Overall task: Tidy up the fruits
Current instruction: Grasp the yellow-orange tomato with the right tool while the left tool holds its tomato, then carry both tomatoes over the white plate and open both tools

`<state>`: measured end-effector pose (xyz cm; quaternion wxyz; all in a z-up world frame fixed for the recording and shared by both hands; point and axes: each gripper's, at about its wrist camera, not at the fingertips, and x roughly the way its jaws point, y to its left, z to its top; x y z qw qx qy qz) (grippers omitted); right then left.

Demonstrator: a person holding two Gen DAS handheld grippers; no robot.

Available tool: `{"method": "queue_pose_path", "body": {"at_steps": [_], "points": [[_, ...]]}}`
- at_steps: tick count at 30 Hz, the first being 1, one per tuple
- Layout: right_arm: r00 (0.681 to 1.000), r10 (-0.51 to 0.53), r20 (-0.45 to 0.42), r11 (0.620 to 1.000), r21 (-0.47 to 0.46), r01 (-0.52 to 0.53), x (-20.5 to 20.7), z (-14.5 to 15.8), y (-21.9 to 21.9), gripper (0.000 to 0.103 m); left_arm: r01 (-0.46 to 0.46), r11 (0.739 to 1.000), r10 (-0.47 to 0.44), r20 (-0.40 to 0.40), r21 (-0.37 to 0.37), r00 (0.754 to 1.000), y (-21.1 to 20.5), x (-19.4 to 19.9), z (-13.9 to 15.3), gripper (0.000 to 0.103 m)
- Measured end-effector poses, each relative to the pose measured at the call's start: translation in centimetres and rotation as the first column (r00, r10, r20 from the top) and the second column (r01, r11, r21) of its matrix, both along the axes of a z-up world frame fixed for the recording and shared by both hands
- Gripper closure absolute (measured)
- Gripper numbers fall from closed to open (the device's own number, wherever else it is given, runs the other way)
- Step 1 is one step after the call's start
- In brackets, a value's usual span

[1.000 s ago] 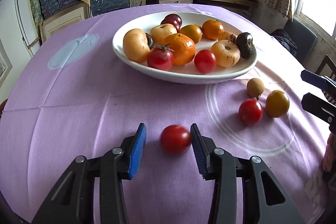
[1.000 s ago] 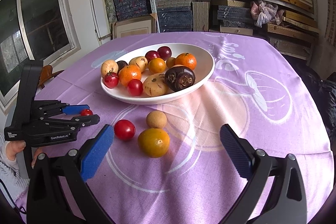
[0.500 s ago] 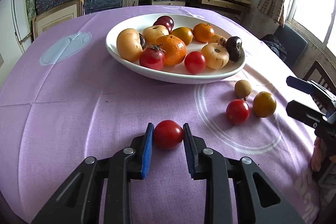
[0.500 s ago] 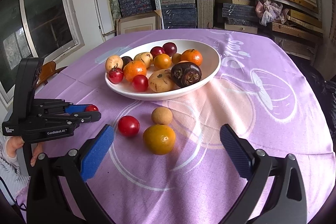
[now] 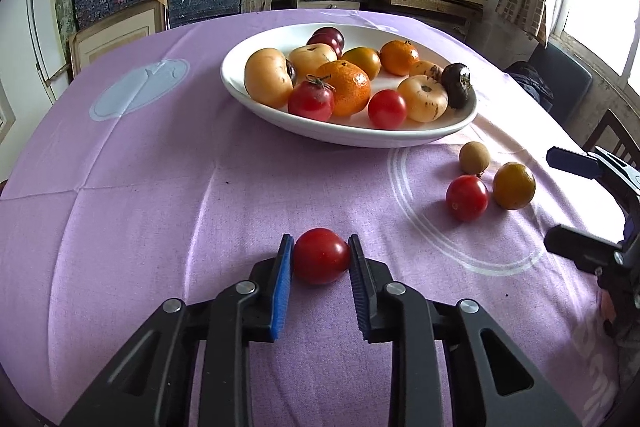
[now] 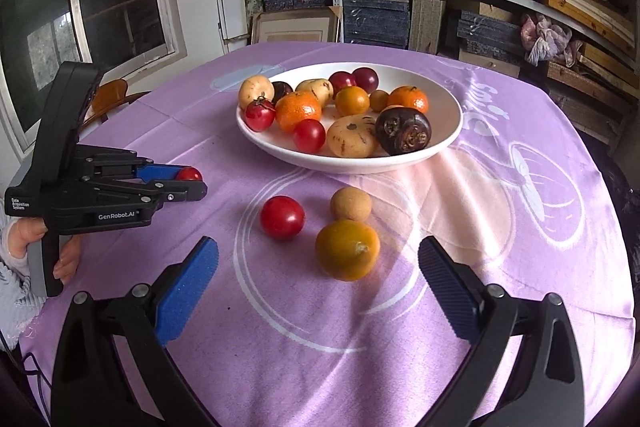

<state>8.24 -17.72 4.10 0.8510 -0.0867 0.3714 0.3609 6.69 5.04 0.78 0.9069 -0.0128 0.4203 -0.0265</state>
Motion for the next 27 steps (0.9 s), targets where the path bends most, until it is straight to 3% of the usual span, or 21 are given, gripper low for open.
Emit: {"method": "queue_pose_path", "body": {"at_steps": [2,9,14,18,20,27], "points": [[1.000,-0.008,-0.026,1.000,0.004,0.008,0.5,-0.3,-0.2,0.026,-0.001,1.000,0.001,-0.001,-0.002,1.000,0.1,-0.1,0.0,0.076],[0.994,-0.041,-0.097,0.999,-0.008,0.040,1.9,-1.2,-0.4,0.033,0.005,1.000,-0.005,-0.002,0.010,1.000,-0.3,0.0,-0.1,0.075],[0.991,-0.036,-0.126,0.999,-0.026,0.033,2.3,-1.8,0.2,0.050,0.005,1.000,-0.005,-0.002,0.011,1.000,-0.4,0.0,-0.1,0.075],[0.989,-0.042,-0.141,0.999,-0.032,0.038,2.5,-2.1,0.3,0.054,0.005,1.000,-0.005,-0.002,0.011,1.000,-0.4,0.0,-0.1,0.075],[0.987,-0.050,-0.154,0.998,-0.033,0.046,2.7,-2.3,0.2,0.064,0.005,1.000,-0.005,-0.002,0.011,1.000,-0.4,0.0,-0.1,0.075],[0.983,-0.051,-0.176,0.999,0.006,0.053,3.2,-2.3,-0.5,0.065,0.008,1.000,-0.008,0.005,-0.020,1.000,-0.3,-0.2,0.0,0.076]]}}
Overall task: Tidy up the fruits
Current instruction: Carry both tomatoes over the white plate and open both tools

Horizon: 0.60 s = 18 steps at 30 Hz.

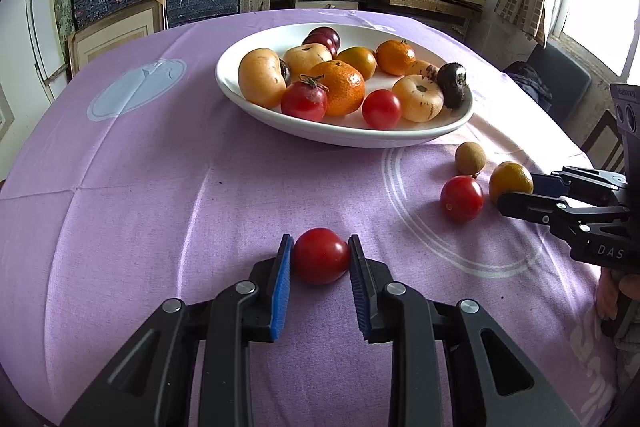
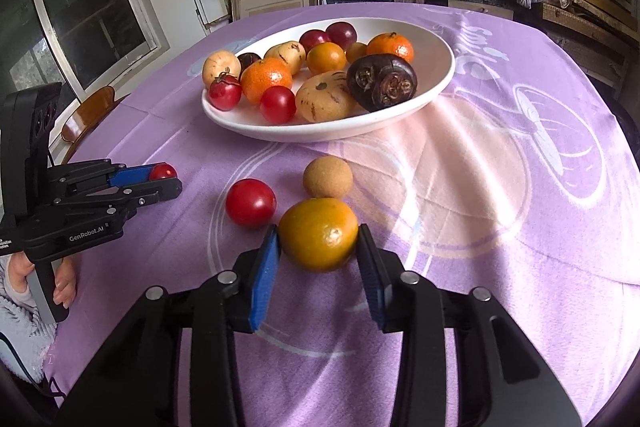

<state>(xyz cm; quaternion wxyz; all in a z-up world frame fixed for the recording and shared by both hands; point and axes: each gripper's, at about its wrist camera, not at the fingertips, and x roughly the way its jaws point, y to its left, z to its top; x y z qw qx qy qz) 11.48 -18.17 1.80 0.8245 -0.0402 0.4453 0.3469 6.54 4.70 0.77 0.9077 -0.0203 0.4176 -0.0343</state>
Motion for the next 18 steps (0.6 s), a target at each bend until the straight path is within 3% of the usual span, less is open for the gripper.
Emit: {"method": "queue_pose_path", "body": {"at_steps": [4,10,14,18], "points": [[0.997,-0.032,0.075,0.999,0.032,0.030,-0.6,1.6,-1.1,0.065,-0.025,0.999,0.021,0.090,0.039,0.996,-0.3,-1.0,1.5,0.076],[0.976,-0.133,0.170,0.978,0.183,0.102,-0.9,6.5,-4.7,0.065,-0.058,0.998,0.063,0.197,-0.031,0.978,1.3,-1.5,6.8,0.076],[0.962,-0.147,0.231,0.972,0.212,0.097,0.5,10.4,-4.4,0.065,-0.080,0.996,0.084,0.231,-0.027,0.969,2.2,1.0,10.6,0.076],[0.963,-0.102,0.249,0.982,0.177,0.058,2.3,11.4,-1.2,0.065,-0.092,0.995,0.098,0.222,-0.036,0.970,2.3,4.7,11.3,0.076]]}}
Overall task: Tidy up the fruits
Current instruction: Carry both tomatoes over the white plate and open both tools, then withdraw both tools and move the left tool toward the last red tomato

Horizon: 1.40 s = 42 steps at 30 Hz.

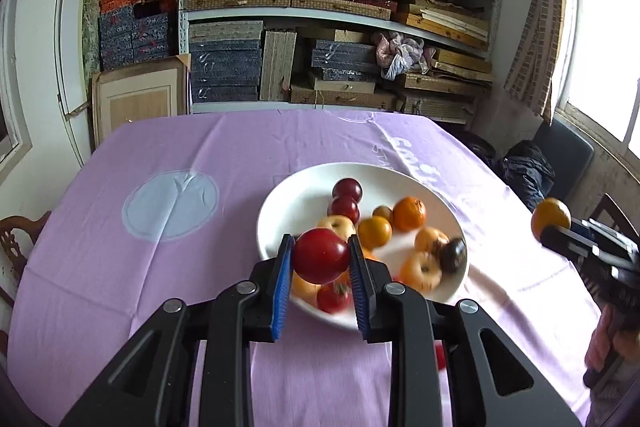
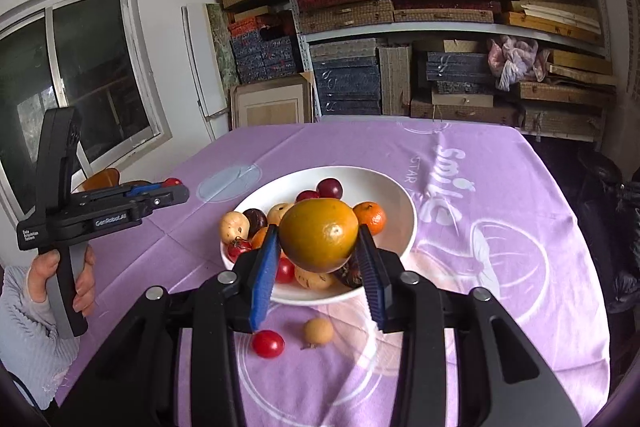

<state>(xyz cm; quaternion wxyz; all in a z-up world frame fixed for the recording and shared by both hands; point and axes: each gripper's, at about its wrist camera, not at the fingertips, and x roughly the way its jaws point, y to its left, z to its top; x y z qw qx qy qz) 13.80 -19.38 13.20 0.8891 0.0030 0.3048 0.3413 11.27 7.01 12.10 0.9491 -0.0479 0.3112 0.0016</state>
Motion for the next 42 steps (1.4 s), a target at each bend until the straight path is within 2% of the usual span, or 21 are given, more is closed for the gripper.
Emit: {"method": "queue_pose_path", "body": {"at_steps": [5,9,14,15,16,17,18,22,24,26,29,31,36,38,42], "points": [[0.998,0.050,-0.027,0.996,-0.066,-0.052,2.2,-2.5,4.6,0.065,-0.012,0.999,0.011,-0.057,-0.034,0.998,0.7,5.1,-1.6,0.076],[0.997,0.066,-0.043,0.991,-0.110,-0.070,4.2,-4.3,6.7,0.065,-0.018,0.999,0.014,-0.101,-0.042,0.995,1.4,8.8,-3.5,0.076],[0.996,0.070,-0.046,0.986,-0.147,-0.076,6.5,-5.9,8.5,0.063,-0.028,0.998,0.020,-0.130,-0.057,0.991,2.2,11.4,-5.1,0.076],[0.997,0.066,-0.035,0.985,-0.158,-0.071,6.7,-6.1,8.8,0.059,-0.032,0.998,0.024,-0.132,-0.054,0.991,2.3,11.6,-5.4,0.073],[0.998,0.053,-0.020,0.986,-0.160,-0.056,6.6,-6.2,8.7,0.044,-0.034,0.998,0.027,-0.134,-0.053,0.991,2.4,11.6,-5.5,0.068],[0.999,0.047,-0.009,0.987,-0.153,-0.048,6.4,-6.1,8.4,0.038,-0.038,0.998,0.031,-0.126,-0.059,0.992,2.7,11.3,-5.5,0.056],[0.999,0.049,0.002,0.989,-0.141,-0.048,6.2,-5.7,8.0,0.038,-0.043,0.997,0.036,-0.113,-0.064,0.993,2.9,10.9,-5.3,0.049],[0.996,0.042,0.074,0.996,-0.081,-0.036,4.1,-2.2,6.0,0.038,-0.051,0.994,0.044,-0.084,-0.091,0.996,3.9,8.2,-3.8,0.047],[0.993,0.039,0.108,0.999,-0.041,-0.034,2.5,-0.5,4.4,0.029,-0.052,0.994,0.046,-0.069,-0.093,0.997,4.1,6.1,-3.0,0.046],[0.989,0.015,0.147,1.000,-0.016,-0.013,0.8,0.6,2.8,0.014,-0.047,0.995,0.042,-0.060,-0.086,0.997,3.8,3.9,-2.5,0.043],[0.979,-0.023,0.202,0.999,0.031,0.017,-2.1,0.7,-0.1,0.010,-0.028,0.997,0.024,-0.052,-0.075,0.998,2.2,0.4,-2.6,0.037],[0.975,-0.058,0.215,0.998,0.047,0.049,-3.5,-0.1,-1.7,0.009,0.006,0.998,-0.009,-0.069,-0.056,0.998,0.6,-1.1,-3.5,0.036],[0.969,-0.150,0.194,0.986,0.100,0.133,-4.6,-2.9,-5.5,0.006,0.078,0.997,-0.078,-0.117,-0.009,0.990,-4.1,-3.4,-6.6,0.036],[0.966,-0.200,0.162,0.978,0.100,0.185,-3.9,-3.6,-6.7,0.005,0.101,0.995,-0.100,-0.127,0.003,0.987,-5.5,-3.7,-7.6,0.036],[0.961,-0.269,0.062,0.948,0.193,0.253,-2.3,-4.1,-9.4,0.004,0.149,0.988,-0.143,-0.139,0.030,0.980,-7.7,-3.7,-8.6,0.035]]}}
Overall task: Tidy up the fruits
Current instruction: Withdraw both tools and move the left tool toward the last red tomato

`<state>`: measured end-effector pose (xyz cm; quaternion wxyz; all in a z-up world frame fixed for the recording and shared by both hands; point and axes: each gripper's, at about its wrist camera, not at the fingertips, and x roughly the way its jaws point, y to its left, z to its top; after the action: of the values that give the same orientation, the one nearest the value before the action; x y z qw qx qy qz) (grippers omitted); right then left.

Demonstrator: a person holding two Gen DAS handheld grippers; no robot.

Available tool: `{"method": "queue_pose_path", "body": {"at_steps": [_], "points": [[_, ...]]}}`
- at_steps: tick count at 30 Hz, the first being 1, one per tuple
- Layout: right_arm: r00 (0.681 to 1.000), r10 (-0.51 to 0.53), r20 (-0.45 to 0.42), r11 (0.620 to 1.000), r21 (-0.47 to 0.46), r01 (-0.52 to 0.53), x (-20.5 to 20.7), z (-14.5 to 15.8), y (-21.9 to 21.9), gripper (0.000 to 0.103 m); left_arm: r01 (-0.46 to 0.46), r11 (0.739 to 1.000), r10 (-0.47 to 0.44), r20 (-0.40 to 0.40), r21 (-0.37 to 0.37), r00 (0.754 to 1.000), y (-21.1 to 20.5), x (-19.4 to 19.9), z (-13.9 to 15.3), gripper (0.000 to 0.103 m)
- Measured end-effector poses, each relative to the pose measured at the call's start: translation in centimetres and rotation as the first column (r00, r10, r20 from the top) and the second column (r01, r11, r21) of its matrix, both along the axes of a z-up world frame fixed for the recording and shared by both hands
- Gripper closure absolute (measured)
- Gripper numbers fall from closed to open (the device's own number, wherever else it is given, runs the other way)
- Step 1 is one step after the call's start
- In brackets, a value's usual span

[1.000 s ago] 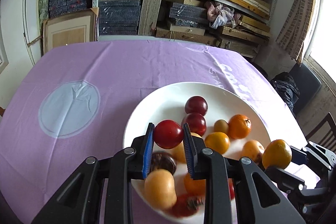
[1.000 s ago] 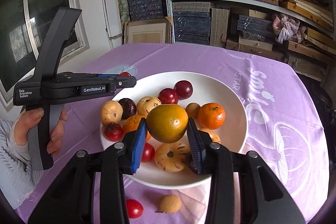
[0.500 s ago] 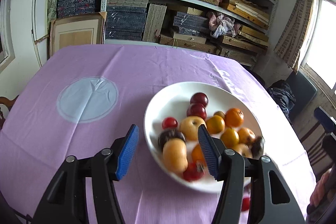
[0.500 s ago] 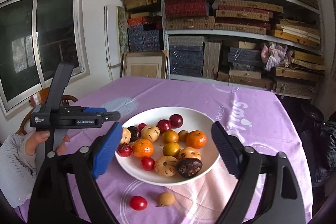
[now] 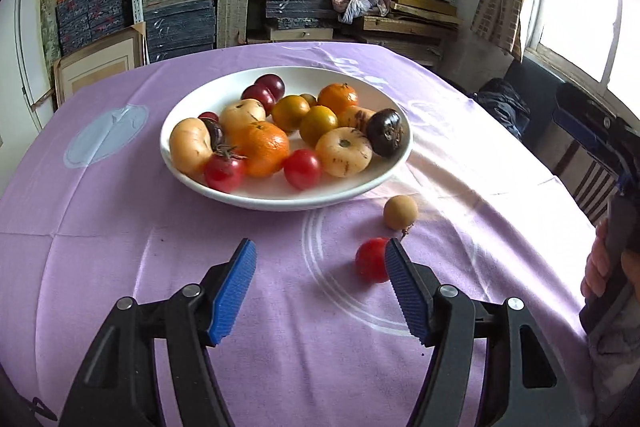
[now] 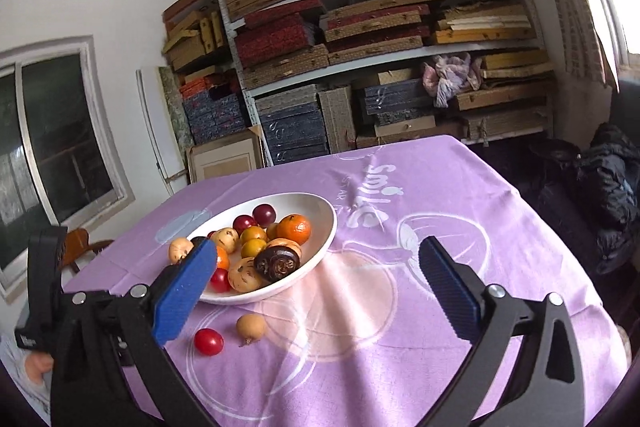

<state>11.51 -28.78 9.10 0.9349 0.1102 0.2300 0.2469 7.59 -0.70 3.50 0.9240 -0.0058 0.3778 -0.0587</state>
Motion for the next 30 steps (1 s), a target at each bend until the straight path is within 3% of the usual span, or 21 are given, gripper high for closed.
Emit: {"method": "queue_pose_path", "body": {"at_steps": [6,21,30], "points": [[0.997,-0.017,-0.078,0.998,0.063,0.022,1.1,-0.7,-1.7,0.004,-0.003,0.999,0.005,-0.023,0.045,1.000,-1.5,1.1,-0.8,0.030],[0.994,-0.002,-0.112,0.999,0.043,0.007,1.4,-1.1,-0.6,0.004,-0.057,0.996,0.057,-0.008,0.075,0.998,-1.3,1.5,-1.8,0.011],[0.992,0.004,-0.123,0.999,0.033,0.000,1.5,-1.2,-0.2,0.004,0.008,1.000,-0.008,-0.084,-0.009,0.996,-1.8,2.7,-2.8,0.014]]}}
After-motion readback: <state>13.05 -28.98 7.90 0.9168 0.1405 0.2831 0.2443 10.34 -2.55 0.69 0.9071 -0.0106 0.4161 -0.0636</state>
